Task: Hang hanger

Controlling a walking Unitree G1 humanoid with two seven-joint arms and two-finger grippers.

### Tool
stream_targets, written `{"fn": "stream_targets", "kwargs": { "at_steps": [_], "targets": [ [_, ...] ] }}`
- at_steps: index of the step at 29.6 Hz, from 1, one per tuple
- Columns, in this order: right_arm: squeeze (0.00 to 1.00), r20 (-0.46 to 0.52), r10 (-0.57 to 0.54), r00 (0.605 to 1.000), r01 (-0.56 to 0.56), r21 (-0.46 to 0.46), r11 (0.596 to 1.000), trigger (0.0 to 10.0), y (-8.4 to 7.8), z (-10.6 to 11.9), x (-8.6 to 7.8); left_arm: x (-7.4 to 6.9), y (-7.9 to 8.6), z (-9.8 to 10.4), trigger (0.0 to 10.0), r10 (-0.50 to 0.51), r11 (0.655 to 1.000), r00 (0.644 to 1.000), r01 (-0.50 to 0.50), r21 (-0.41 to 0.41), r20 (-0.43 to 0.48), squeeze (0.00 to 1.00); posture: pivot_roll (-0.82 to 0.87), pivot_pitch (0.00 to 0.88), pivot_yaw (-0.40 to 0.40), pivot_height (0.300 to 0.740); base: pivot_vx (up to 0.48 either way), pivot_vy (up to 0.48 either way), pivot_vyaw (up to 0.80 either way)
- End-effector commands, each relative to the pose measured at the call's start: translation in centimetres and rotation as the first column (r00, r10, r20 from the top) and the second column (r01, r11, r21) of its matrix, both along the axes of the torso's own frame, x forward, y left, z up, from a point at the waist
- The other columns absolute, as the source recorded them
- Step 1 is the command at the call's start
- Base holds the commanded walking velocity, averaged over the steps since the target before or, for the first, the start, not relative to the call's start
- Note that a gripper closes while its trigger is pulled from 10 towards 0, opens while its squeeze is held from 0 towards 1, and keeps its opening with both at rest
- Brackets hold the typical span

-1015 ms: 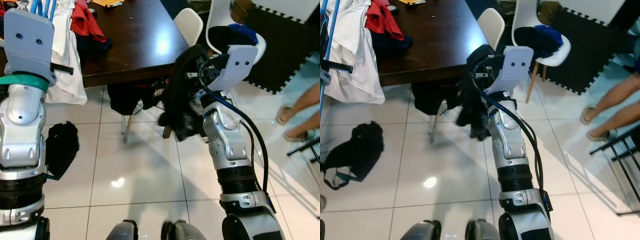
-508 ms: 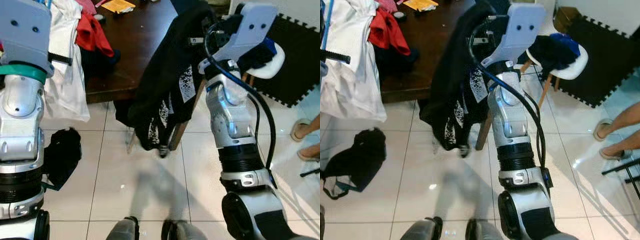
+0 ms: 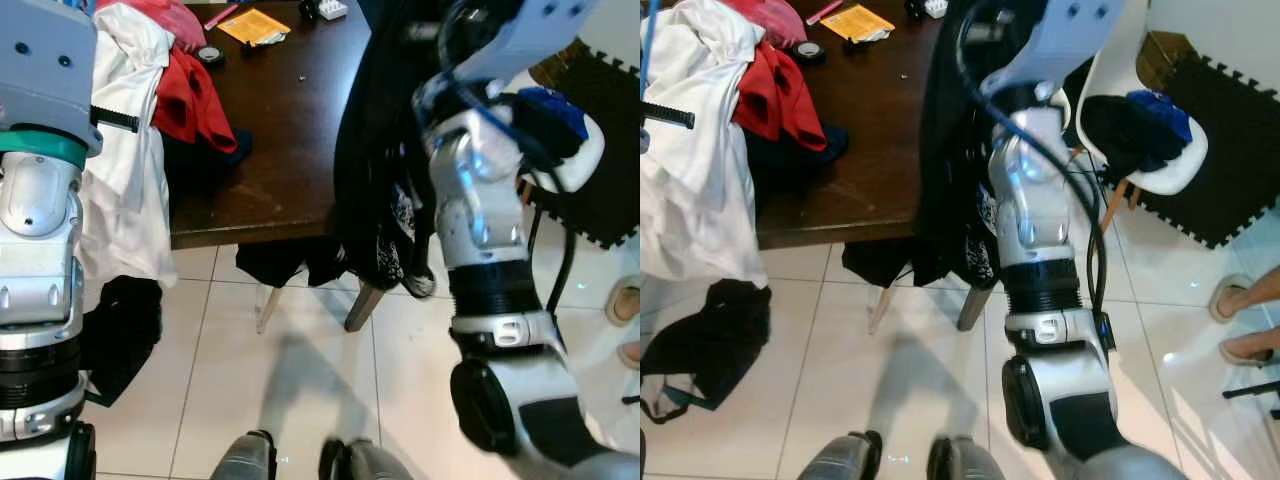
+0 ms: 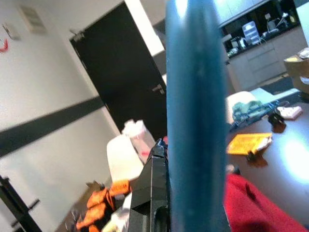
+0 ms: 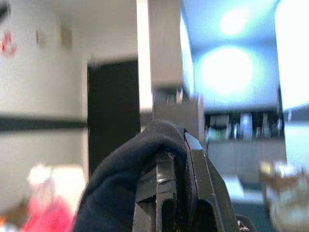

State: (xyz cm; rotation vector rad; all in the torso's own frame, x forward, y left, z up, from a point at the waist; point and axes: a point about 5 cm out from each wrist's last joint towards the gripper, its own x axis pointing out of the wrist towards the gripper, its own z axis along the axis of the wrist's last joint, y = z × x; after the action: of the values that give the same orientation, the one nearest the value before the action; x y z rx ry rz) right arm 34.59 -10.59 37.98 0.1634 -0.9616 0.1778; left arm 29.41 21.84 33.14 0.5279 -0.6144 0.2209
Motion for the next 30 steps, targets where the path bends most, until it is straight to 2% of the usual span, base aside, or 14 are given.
{"fn": "stream_targets", "kwargs": {
  "at_steps": [1, 2, 3, 5, 8, 14, 15, 18, 20, 21, 22, 24, 26, 30],
  "targets": [
    [0.0, 0.107, -0.021, 0.994, 0.017, 0.039, 0.999, 10.0, -0.6, 2.0, -0.9, -0.7, -0.4, 0.4, 10.0, -0.001, 0.999, 0.999, -0.001, 0.036, 0.033, 0.0, 0.23, 0.065, -0.003, 0.74, 0.439, 0.0, 0.0],
    [0.0, 0.151, -0.018, 0.988, 0.01, 0.052, 0.999, 10.0, -0.5, 3.2, -1.2, -0.7, -0.4, 0.3, 10.0, 0.002, 0.999, 1.0, -0.003, 0.038, 0.031, 0.0, 0.23, 0.063, -0.006, 0.74, 0.439, 0.0, 0.0],
    [0.0, 0.151, -0.018, 0.988, 0.01, 0.052, 0.999, 10.0, -0.5, 3.2, -1.2, -0.7, -0.4, 0.3, 10.0, 0.002, 0.999, 1.0, -0.003, 0.038, 0.031, 0.0, 0.23, 0.063, -0.006, 0.74, 0.439, 0.0, 0.0],
    [0.0, 0.234, -0.004, 0.972, -0.017, 0.086, 0.996, 10.0, -0.2, 5.8, -1.9, -0.8, -0.4, 0.1, 10.0, 0.005, 0.999, 1.0, -0.006, 0.036, 0.026, 0.0, 0.24, 0.061, -0.01, 0.74, 0.439, 0.0, 0.0],
    [0.0, 0.275, 0.01, 0.961, -0.04, 0.104, 0.994, 10.0, 0.4, 7.6, -2.2, -0.8, -0.5, -0.1, 10.0, 0.005, 0.999, 1.0, -0.006, 0.036, 0.024, 0.0, 0.25, 0.061, -0.017, 0.74, 0.439, 0.0, 0.0],
    [0.0, 0.265, -0.016, 0.964, -0.021, 0.136, 0.991, 10.0, 1.0, 8.5, -1.4, -0.9, -0.4, -0.1, 10.0, 0.009, 0.999, 1.0, -0.01, 0.034, 0.025, 0.0, 0.25, 0.061, -0.024, 0.74, 0.439, 0.0, 0.0],
    [0.0, 0.199, -0.064, 0.978, 0.046, 0.094, 0.994, 10.0, 1.5, 8.1, -0.2, -1.0, -0.3, -0.2, 10.0, 0.014, 0.999, 1.0, -0.015, 0.035, 0.023, 0.0, 0.26, 0.064, -0.027, 0.74, 0.435, 0.0, 0.0],
    [0.0, 0.165, -0.088, 0.982, 0.078, 0.064, 0.995, 10.0, 1.8, 7.7, 0.4, -1.0, -0.3, -0.2, 10.0, 0.016, 0.999, 1.0, -0.016, 0.035, 0.023, 0.0, 0.26, 0.064, -0.027, 0.74, 0.435, 0.0, 0.0],
    [0.0, 0.011, -0.108, 0.994, 0.108, -0.062, 0.992, 10.0, 3.0, 4.5, 2.7, -1.1, -0.2, -0.2, 10.0, 0.019, 0.999, 1.0, -0.02, 0.035, 0.021, 0.0, 0.26, 0.071, -0.032, 0.74, 0.439, 0.0, 0.0],
    [0.0, 0.011, -0.108, 0.994, 0.108, -0.062, 0.992, 10.0, 3.0, 4.5, 2.7, -1.1, -0.2, -0.2, 10.0, 0.019, 0.999, 1.0, -0.02, 0.035, 0.021, 0.0, 0.26, 0.071, -0.032, 0.74, 0.439, 0.0, 0.0],
    [0.0, -0.058, -0.118, 0.991, 0.11, -0.123, 0.986, 10.0, 3.4, 2.4, 3.6, -1.1, -0.1, -0.3, 10.0, 0.022, 0.999, 1.0, -0.022, 0.034, 0.018, 0.0, 0.26, 0.073, -0.032, 0.74, 0.439, 0.0, 0.0],
    [0.0, -0.058, -0.118, 0.991, 0.11, -0.123, 0.986, 10.0, 3.4, 2.4, 3.6, -1.1, -0.1, -0.3, 10.0, 0.022, 0.999, 1.0, -0.022, 0.034, 0.018, 0.0, 0.26, 0.073, -0.032, 0.74, 0.439, 0.0, 0.0],
    [0.0, -0.235, -0.194, 0.953, 0.125, -0.277, 0.953, 10.0, 3.8, -2.6, 5.4, -1.1, -0.2, -0.6, 10.0, 0.011, 0.999, 1.0, -0.011, 0.031, 0.001, 0.0, 0.26, 0.078, -0.032, 0.74, 0.435, 0.0, 0.0],
    [0.0, -0.235, -0.194, 0.953, 0.125, -0.277, 0.953, 10.0, 3.8, -2.6, 5.4, -1.1, -0.2, -0.6, 10.0, 0.011, 0.999, 1.0, -0.011, 0.031, 0.001, 0.0, 0.26, 0.078, -0.032, 0.74, 0.431, 0.0, 0.0]
  ]
}}
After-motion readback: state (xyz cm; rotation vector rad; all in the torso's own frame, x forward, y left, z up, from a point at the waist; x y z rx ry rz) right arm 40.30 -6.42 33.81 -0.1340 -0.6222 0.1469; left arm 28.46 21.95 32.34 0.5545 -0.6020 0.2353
